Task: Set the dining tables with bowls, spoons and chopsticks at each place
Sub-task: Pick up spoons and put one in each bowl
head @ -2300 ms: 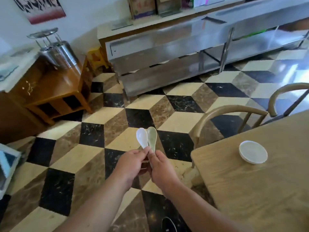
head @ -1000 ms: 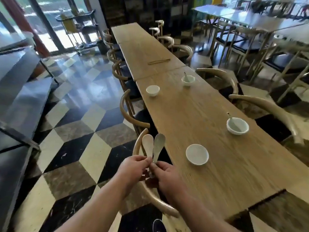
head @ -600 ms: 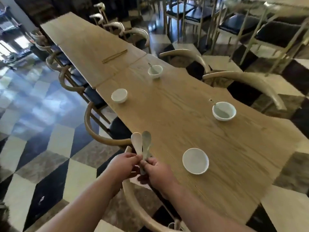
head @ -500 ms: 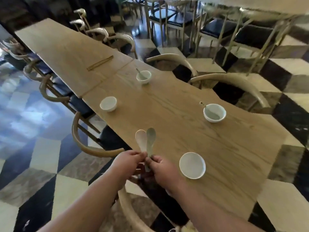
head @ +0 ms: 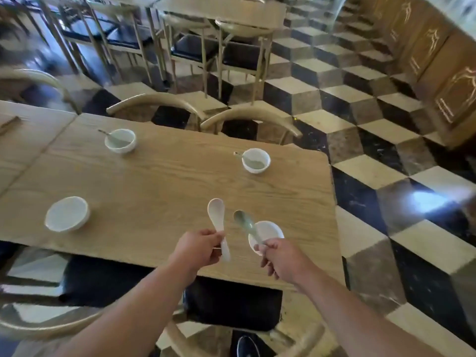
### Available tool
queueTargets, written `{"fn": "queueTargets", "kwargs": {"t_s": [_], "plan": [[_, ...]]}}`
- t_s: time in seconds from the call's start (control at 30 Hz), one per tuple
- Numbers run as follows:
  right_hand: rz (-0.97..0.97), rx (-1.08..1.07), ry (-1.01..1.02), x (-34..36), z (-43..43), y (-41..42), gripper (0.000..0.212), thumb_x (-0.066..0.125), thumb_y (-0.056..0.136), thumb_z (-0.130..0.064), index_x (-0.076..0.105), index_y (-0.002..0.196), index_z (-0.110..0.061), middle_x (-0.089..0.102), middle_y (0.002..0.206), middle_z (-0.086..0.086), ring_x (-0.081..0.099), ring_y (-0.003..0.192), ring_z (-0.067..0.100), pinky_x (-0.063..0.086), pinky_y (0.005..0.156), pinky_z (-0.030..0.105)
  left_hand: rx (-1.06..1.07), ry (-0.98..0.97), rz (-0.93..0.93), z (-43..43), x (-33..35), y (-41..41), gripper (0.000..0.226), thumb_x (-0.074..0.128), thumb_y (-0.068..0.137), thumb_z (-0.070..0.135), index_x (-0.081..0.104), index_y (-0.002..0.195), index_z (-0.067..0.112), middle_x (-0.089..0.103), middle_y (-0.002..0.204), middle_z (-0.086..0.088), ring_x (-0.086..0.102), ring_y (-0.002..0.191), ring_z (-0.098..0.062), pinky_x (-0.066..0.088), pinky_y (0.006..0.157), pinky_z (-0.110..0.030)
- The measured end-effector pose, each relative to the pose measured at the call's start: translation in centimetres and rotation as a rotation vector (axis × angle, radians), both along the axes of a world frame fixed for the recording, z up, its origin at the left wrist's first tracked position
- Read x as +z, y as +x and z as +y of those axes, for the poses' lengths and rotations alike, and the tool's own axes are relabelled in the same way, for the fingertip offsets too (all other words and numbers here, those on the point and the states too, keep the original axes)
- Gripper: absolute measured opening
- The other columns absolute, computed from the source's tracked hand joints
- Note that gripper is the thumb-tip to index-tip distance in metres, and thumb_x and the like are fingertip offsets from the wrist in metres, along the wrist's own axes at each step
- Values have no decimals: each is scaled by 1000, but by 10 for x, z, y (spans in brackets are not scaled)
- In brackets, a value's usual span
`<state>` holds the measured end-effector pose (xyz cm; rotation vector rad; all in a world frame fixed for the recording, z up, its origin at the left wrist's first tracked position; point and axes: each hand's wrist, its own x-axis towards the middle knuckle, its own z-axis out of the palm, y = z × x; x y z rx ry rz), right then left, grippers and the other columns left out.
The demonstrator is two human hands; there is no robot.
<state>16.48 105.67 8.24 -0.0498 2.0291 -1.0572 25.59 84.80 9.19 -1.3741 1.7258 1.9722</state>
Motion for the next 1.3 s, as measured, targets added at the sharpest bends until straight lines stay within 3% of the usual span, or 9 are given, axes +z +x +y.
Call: {"fn": "queueTargets", "kwargs": {"t_s": [0.23,0.47,0.67,0.8,0.87,0.93,1.03,1.17,1.3], "plan": [[239,223,457,-32,43,-64,17,57,103,-30,70,96,-21,72,90,1,69,85,24,49,67,36,20,246,-13,32,-44,-19,15,72,103,17,72,113,6,78,88,-5,74,68,-13,65,75,-33],[275,290,550,-61,23,-96,19,52,94,-14,63,79,-21,72,92,5,68,84,29,50,68,34,71,364,-36,42,-73,-37,15,72,103,15,71,114,5,82,88,-4,79,77,-16,65,64,-26],[266,336,643,-61,18,-95,10,54,96,-18,64,95,-17,70,102,6,65,93,30,47,70,34,95,382,-43,33,-76,-43,16,73,102,17,71,114,6,84,95,-6,82,81,-17,64,62,-26],[554,341,680,-39,-11,-79,36,55,102,-30,61,135,-16,64,135,7,57,123,34,51,94,42,120,417,-5,10,-61,-43,15,73,103,17,71,114,6,84,93,-5,82,80,-15,65,61,-26],[568,242,469,-24,-51,-58,29,55,103,-34,68,126,-21,71,124,1,62,115,28,53,91,40,147,429,31,-10,-52,-39,14,72,103,17,72,112,7,84,93,-5,81,78,-15,64,61,-25],[341,197,256,-15,-98,-35,26,56,104,-39,73,97,-20,78,92,-2,72,87,25,58,75,40,189,426,65,-36,-46,-33,12,71,103,16,72,109,6,81,88,-6,79,75,-14,65,61,-25],[14,127,28,-10,-178,3,33,59,106,-37,71,86,-14,77,71,-1,72,60,16,63,66,40,270,409,125,-96,-43,-11,14,68,105,15,71,108,2,78,83,-9,74,68,-17,65,62,-26],[73,170,16,-15,-288,48,32,60,106,-33,62,77,-20,63,63,-3,56,52,13,47,54,33,433,397,164,-195,-47,36,17,71,103,16,73,111,1,79,86,-9,74,66,-14,62,62,-26],[144,364,114,-25,-411,89,38,53,108,-33,52,72,-19,57,69,-1,49,60,15,34,55,34,599,416,162,-292,-60,90,16,68,105,18,73,100,3,74,68,-3,70,56,-11,61,56,-24]]}}
